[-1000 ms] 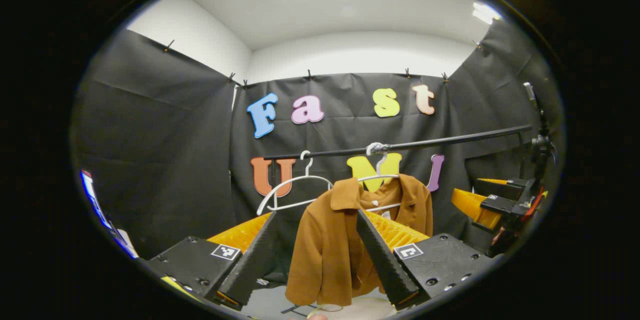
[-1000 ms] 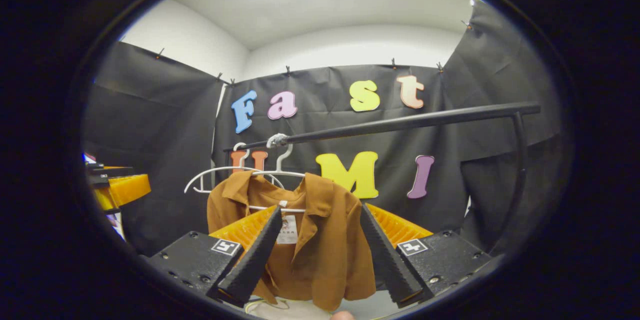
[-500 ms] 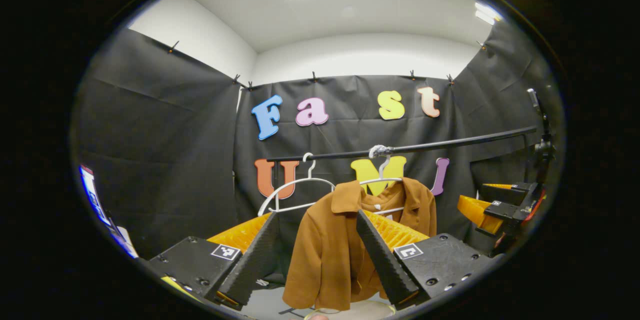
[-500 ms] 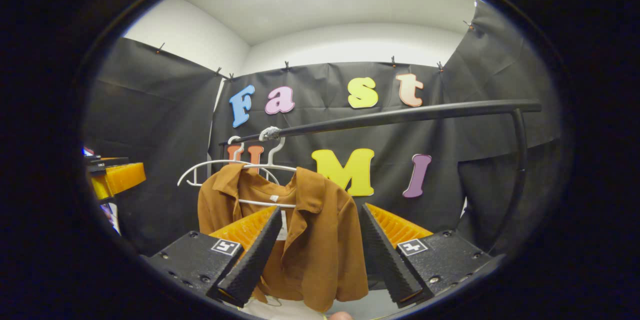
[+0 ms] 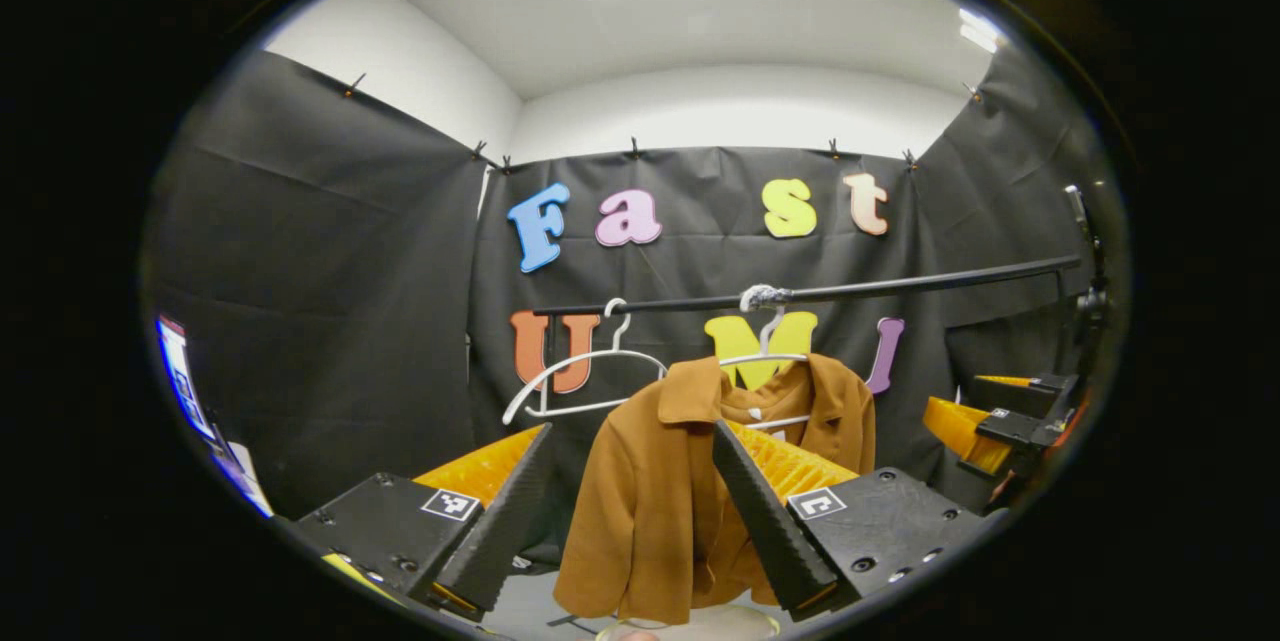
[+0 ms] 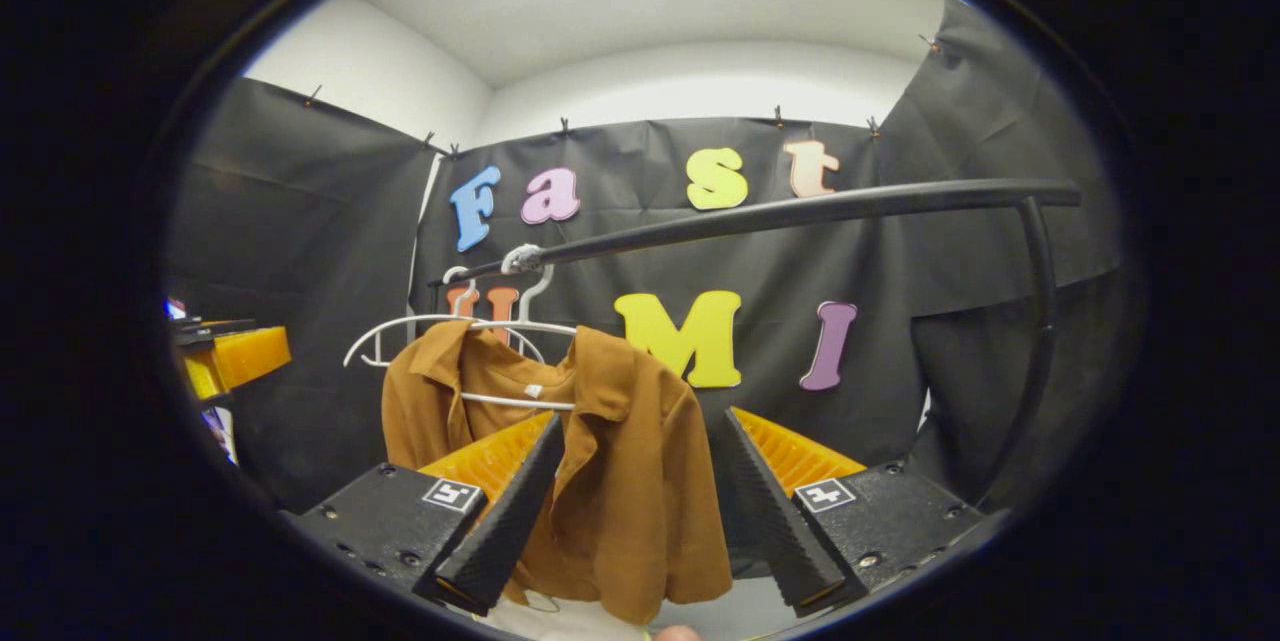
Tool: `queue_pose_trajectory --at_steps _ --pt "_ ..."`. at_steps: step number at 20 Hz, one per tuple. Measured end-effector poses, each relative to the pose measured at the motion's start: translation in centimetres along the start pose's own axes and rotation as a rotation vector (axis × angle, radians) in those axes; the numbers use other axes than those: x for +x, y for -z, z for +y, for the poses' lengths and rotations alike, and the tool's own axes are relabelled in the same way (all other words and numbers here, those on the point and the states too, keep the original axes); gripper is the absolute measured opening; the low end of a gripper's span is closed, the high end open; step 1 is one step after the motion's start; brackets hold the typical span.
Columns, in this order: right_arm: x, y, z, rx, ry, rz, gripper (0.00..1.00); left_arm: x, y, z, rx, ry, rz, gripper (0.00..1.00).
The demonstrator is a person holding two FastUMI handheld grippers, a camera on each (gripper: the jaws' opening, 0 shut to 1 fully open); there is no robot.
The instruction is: Grasp the clothes on the hanger with both hands and then place them into the laundry hamper below.
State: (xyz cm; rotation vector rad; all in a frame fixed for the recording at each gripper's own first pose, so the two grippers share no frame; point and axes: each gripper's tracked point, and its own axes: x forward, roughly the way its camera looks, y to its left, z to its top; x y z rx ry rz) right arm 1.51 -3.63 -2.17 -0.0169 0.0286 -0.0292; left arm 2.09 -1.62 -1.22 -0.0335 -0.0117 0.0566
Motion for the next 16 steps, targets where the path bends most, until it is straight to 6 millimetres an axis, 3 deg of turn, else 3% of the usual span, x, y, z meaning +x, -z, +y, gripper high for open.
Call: queue_pose_trajectory --at_steps 2,7,12,16 --pt "0.2 0.2 -0.3 0.001 0.005 0.002 1.0 -0.1 0.0 -0.2 0.004 0.004 0.001 0.96" --pt "0.6 1.3 -0.6 0.014 0.009 0.024 1.0 0.0 1.2 -0.9 0.013 0.01 0.027 1.0" --pt "0.7 0.7 -1.2 0.018 0.017 0.007 0.99 0.7 1.6 -1.5 0.01 0.009 0.023 1.0" --pt "1.1 1.4 -1.4 0.018 0.013 0.019 1.0 0.8 2.0 -1.6 0.012 0.005 0.026 1.0"
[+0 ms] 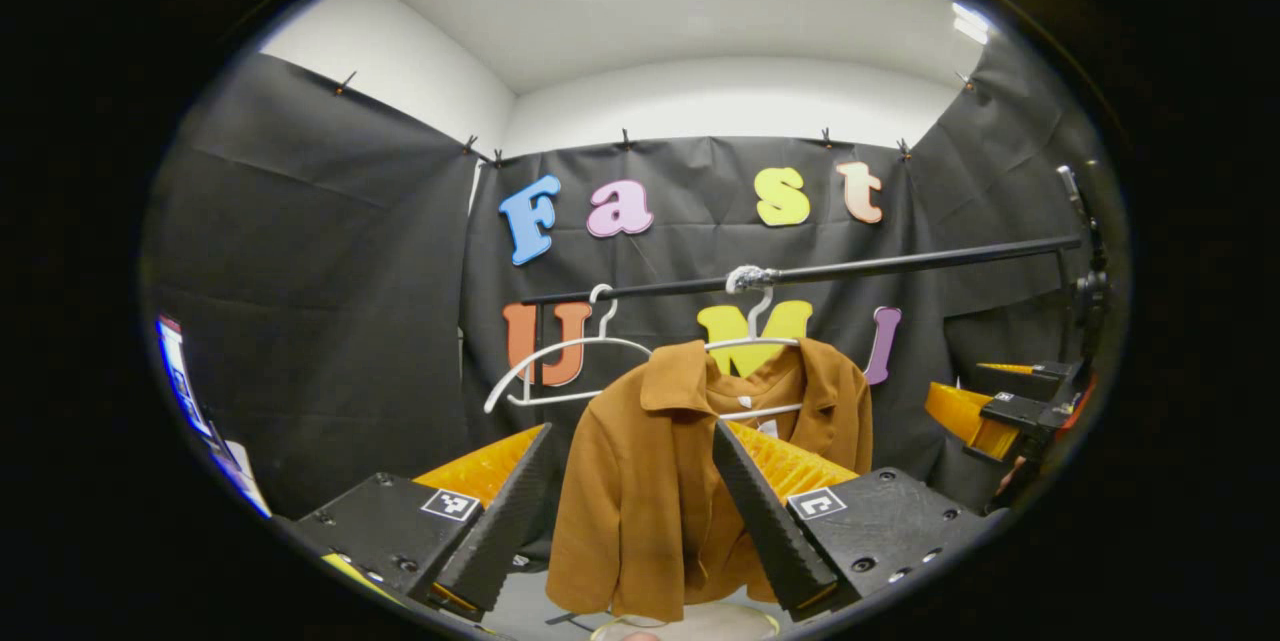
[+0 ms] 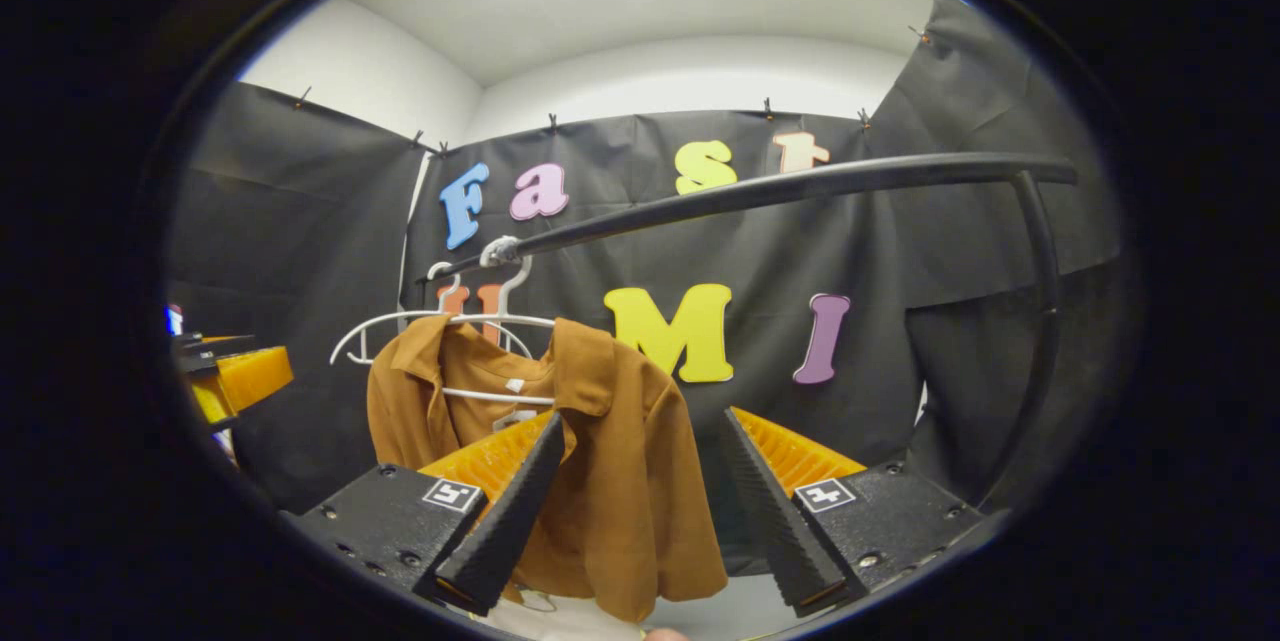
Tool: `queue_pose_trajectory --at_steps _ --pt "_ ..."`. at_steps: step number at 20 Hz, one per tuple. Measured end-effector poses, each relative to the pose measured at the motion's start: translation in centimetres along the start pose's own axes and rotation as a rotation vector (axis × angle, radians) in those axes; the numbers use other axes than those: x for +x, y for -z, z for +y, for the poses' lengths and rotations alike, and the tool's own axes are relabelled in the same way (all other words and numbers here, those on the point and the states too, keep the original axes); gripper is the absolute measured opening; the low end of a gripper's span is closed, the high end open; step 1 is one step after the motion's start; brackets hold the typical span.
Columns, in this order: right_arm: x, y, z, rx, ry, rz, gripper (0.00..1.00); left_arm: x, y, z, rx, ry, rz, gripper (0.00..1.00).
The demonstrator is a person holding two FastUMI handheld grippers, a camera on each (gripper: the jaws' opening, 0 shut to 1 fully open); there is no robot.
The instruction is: Grasp the clothes on the hanger with both hands and then place them into the laundry hamper below.
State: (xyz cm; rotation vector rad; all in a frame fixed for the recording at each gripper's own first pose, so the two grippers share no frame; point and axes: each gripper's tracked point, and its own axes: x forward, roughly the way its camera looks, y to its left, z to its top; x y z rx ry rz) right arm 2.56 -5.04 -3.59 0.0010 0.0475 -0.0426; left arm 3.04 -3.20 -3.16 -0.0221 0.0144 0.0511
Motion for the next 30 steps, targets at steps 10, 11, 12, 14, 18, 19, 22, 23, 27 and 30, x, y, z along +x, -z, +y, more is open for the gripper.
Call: queue_pose_trajectory --at_steps 10,11,12,14,18,19,22,23,27,30 --pt "1.4 0.3 0.6 0.009 -0.018 -0.006 0.99 0.8 1.0 -0.1 0.004 -0.004 0.003 1.0" --pt "1.6 0.8 0.6 0.011 -0.018 0.003 1.0 1.1 1.8 -0.2 0.007 -0.004 0.017 0.96" --pt "1.9 1.6 0.8 0.015 -0.017 0.02 1.0 1.4 2.8 -0.4 0.01 -0.005 0.036 0.98" --pt "2.7 2.8 1.1 0.038 -0.024 0.046 1.0 2.1 4.5 -1.2 0.004 0.005 0.084 1.0" --pt "4.4 5.2 1.9 0.115 -0.045 0.108 1.0 3.5 6.5 -3.4 -0.042 0.056 0.143 0.96" --pt "4.9 5.9 2.1 0.139 -0.05 0.125 1.0 4.1 6.9 -3.8 -0.05 0.064 0.155 0.96" --pt "6.3 7.4 2.9 0.203 -0.076 0.166 0.98 6.1 8.2 -5.0 -0.076 0.079 0.185 0.96" --pt "6.8 7.9 3.2 0.219 -0.086 0.178 0.96 6.8 8.6 -5.4 -0.09 0.085 0.191 0.98" --pt "8.4 8.6 4.9 0.274 -0.148 0.211 0.96 9.4 9.8 -6.1 -0.126 0.086 0.213 1.0" --pt "10.1 8.2 6.4 0.301 -0.19 0.211 0.98 11.0 10.1 -6.2 -0.139 0.085 0.221 1.0"
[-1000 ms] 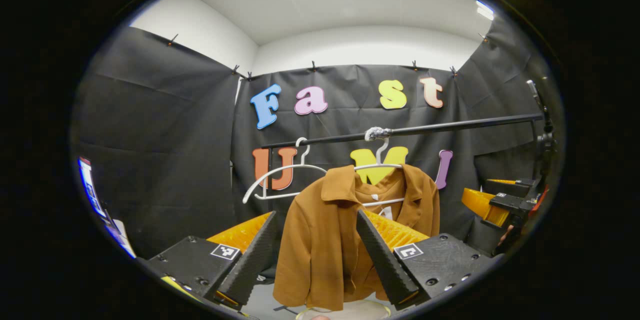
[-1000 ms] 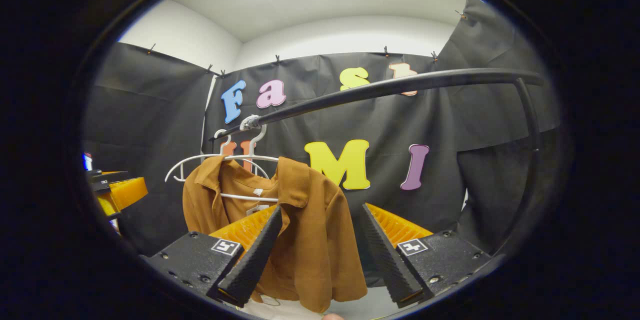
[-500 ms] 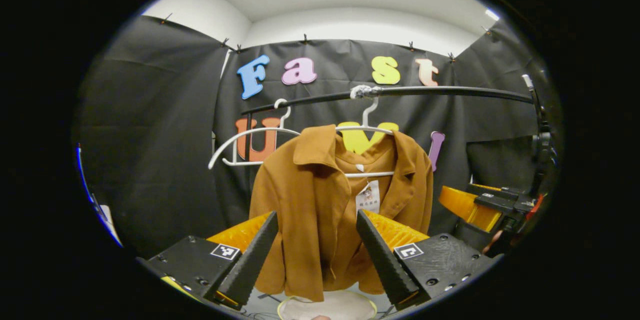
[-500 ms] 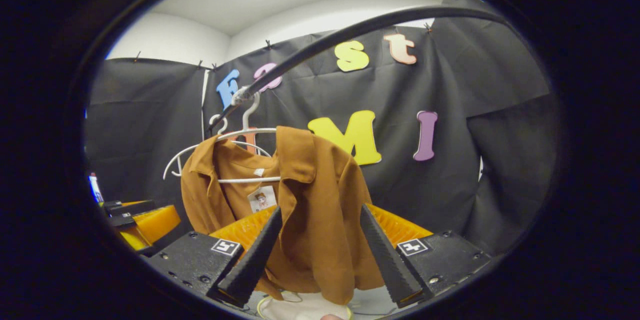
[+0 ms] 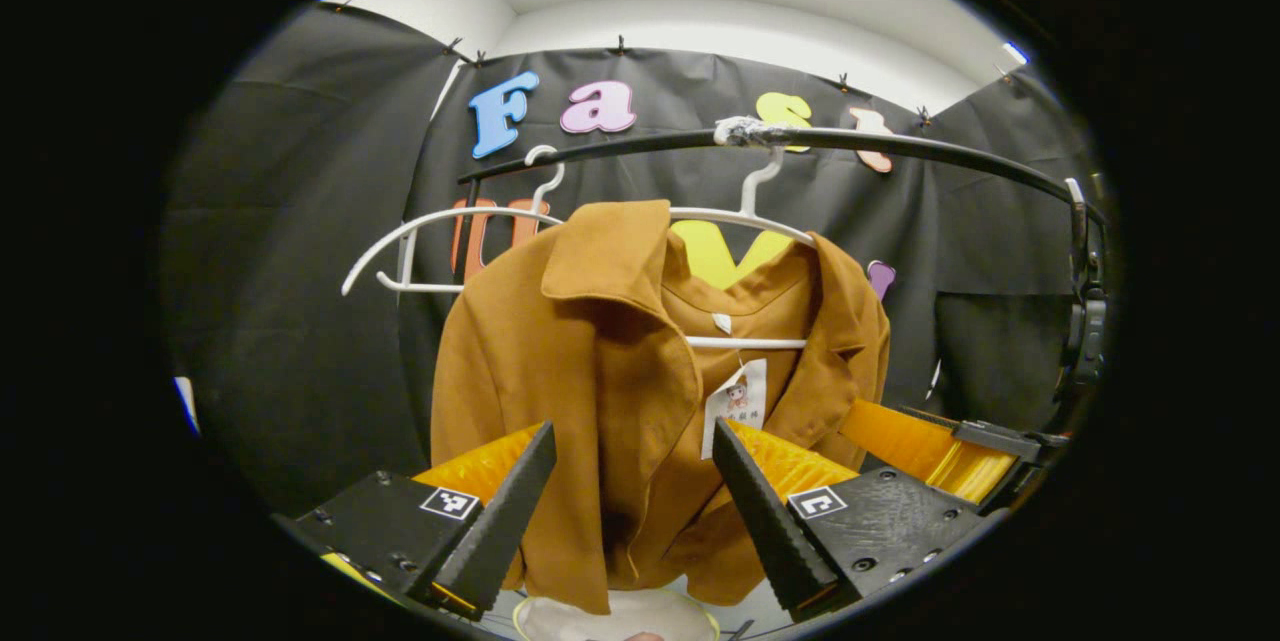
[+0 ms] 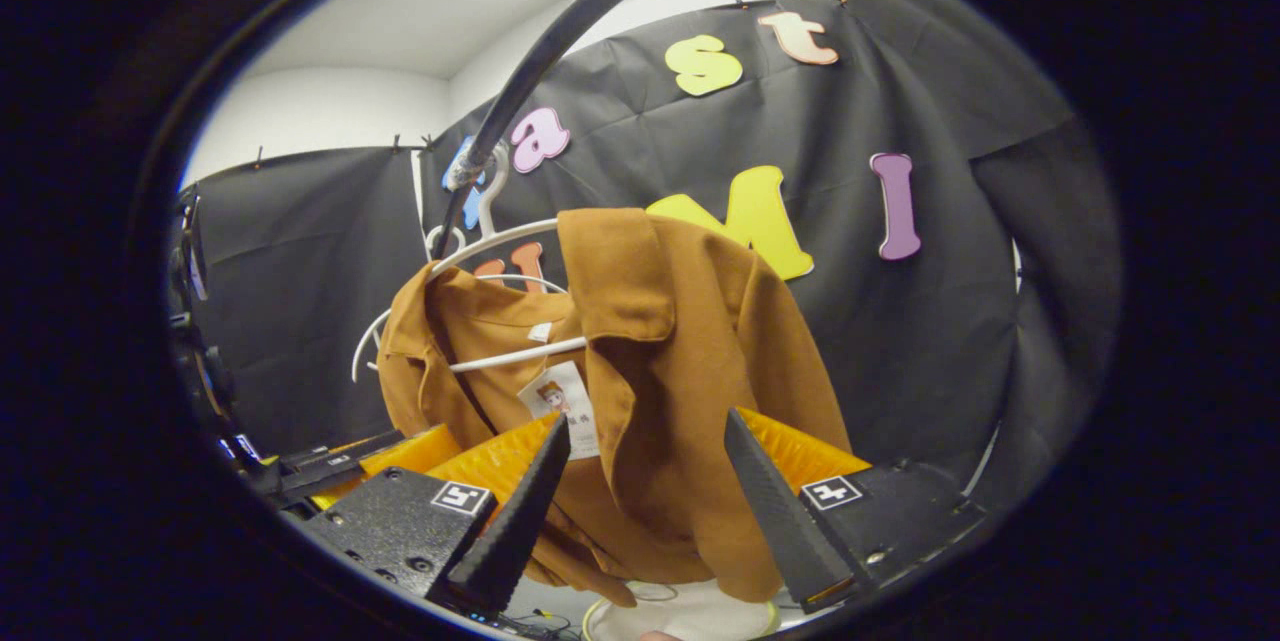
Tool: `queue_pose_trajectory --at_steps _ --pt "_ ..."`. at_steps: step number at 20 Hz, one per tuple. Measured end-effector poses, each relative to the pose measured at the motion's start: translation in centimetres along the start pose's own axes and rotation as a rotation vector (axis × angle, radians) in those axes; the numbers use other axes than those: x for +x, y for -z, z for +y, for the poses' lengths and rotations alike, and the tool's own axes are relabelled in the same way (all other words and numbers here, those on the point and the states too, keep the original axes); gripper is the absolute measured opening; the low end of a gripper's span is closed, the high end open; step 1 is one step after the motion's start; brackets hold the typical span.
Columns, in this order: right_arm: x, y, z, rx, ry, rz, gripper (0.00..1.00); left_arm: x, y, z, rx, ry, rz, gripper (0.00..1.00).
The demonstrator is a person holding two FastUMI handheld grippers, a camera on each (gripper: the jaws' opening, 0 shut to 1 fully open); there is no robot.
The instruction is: Grasp the clothes on the hanger with both hands and then place them into the laundry hamper below.
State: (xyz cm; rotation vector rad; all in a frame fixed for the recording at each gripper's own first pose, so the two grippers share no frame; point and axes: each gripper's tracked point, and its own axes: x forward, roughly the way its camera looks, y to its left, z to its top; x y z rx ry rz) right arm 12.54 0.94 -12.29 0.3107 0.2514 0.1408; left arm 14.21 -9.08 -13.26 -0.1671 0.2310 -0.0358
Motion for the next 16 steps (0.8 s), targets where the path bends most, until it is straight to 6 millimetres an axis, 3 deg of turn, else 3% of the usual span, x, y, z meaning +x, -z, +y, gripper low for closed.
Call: queue_pose_trajectory --at_steps 4,8,11,12,16 --pt "3.0 0.3 0.2 0.022 0.003 0.012 0.98 1.8 -0.2 0.5 -0.014 -0.003 0.01 0.96" --pt "5.7 1.1 -0.2 0.099 0.038 0.032 0.98 3.0 0.3 0.9 -0.037 -0.011 0.023 1.0" --pt "6.8 1.2 -0.5 0.144 0.057 0.023 0.93 3.8 0.6 0.9 -0.054 -0.015 0.033 1.0" --pt "7.2 1.1 -0.8 0.165 0.068 0.018 0.96 4.2 0.6 1.1 -0.059 -0.018 0.034 1.0" --pt "7.7 0.4 -1.0 0.256 0.054 -0.008 0.94 5.3 0.3 1.3 -0.094 -0.021 0.036 1.0"
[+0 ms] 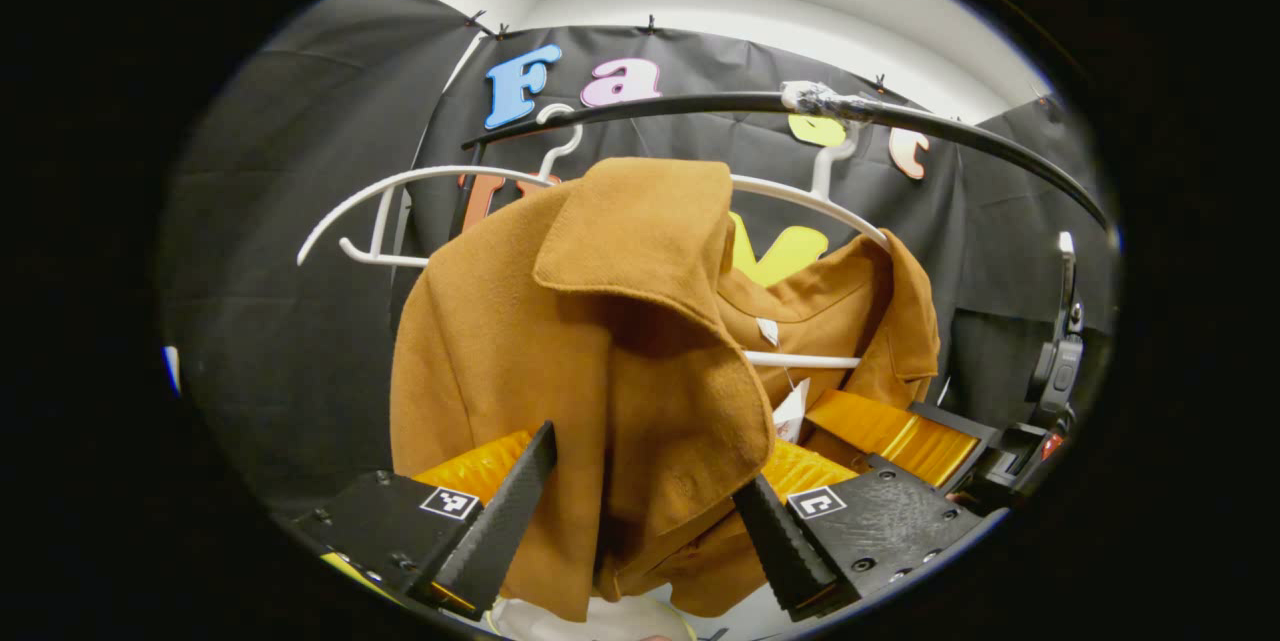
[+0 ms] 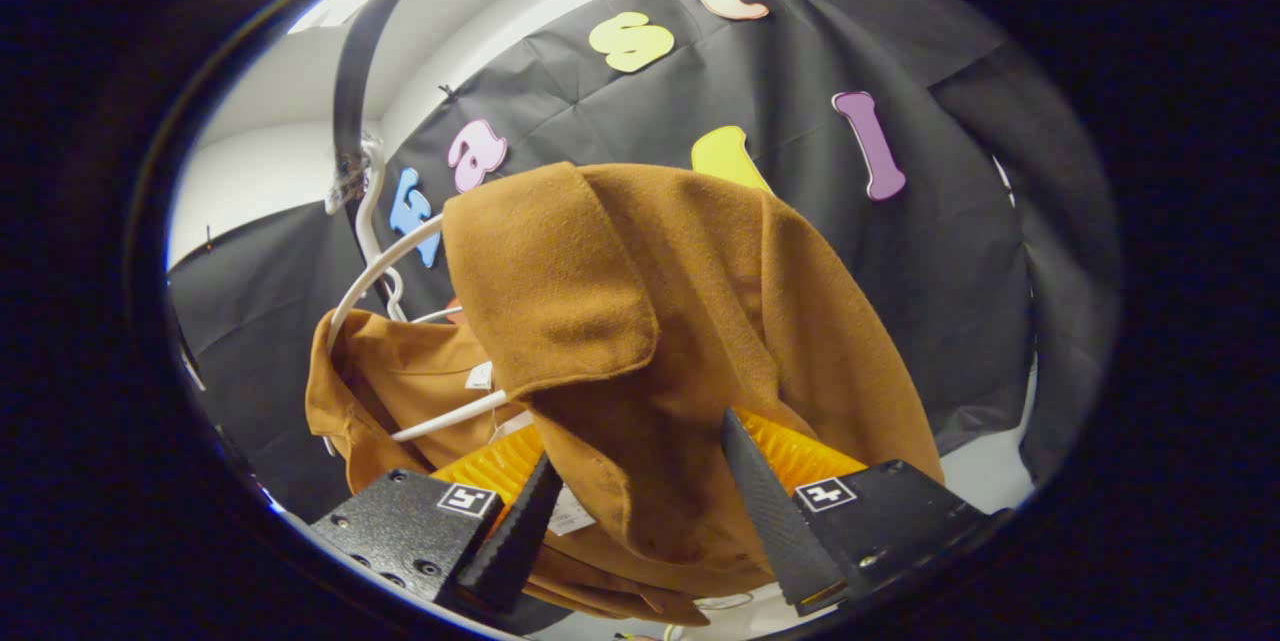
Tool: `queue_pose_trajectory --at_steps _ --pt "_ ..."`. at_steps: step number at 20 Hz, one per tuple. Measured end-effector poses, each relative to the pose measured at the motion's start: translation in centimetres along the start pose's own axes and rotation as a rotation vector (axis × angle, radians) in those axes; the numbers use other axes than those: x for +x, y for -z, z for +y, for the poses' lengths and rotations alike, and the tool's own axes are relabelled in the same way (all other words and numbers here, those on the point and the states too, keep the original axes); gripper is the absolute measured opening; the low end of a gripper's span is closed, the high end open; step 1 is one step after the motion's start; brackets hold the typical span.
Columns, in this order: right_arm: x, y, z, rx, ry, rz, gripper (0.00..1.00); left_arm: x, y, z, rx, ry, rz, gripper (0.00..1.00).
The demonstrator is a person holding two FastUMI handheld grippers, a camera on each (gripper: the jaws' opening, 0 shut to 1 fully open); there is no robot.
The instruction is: Grasp the clothes on the hanger with both hands and then place them into the laundry hamper below.
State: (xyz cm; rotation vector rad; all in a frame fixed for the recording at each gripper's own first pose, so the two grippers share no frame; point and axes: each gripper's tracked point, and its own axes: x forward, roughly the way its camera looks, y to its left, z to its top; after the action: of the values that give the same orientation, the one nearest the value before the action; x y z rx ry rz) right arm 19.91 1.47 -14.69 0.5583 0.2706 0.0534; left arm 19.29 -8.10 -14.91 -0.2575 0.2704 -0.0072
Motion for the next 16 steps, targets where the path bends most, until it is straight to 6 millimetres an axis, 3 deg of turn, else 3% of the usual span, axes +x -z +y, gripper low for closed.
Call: queue_pose_trajectory --at_steps 1,2,3,5,8,9,11,14,16 --pt "-0.1 -0.1 -0.1 0.012 -0.005 -0.005 0.92 0.2 -0.2 0.1 -0.003 0.0 -0.001 0.96" --pt "-0.1 -0.3 -0.3 0.018 -0.004 -0.009 0.83 0.5 -0.5 0.5 -0.004 -0.008 -0.005 0.96" --pt "-0.1 -0.3 -0.5 0.023 -0.005 -0.007 0.83 0.5 -0.8 0.8 -0.007 -0.015 -0.01 0.84" --pt "-0.2 -0.7 -1.5 0.027 0.006 -0.014 0.65 0.7 -1.3 0.9 -0.016 -0.007 -0.026 0.72" --pt "-0.7 -2.3 -3.1 0.03 0.056 -0.058 0.24 0.4 -1.5 1.3 0.005 0.0 -0.024 0.55" --pt "-1.3 -2.4 -3.5 0.034 0.068 -0.067 0.26 0.2 -1.7 2.1 0.012 -0.034 -0.031 0.16" --pt "-2.1 -3.1 -4.3 0.053 0.077 -0.08 0.2 0.1 -1.5 1.6 -0.012 -0.004 -0.017 0.04" --pt "-3.0 -4.6 -5.4 0.085 0.099 -0.108 0.13 -1.1 -1.7 1.0 -0.031 0.029 -0.006 0.02" --pt "-3.6 -5.6 -6.0 0.107 0.109 -0.13 0.12 -1.4 -2.5 1.7 -0.033 0.035 -0.014 0.02"
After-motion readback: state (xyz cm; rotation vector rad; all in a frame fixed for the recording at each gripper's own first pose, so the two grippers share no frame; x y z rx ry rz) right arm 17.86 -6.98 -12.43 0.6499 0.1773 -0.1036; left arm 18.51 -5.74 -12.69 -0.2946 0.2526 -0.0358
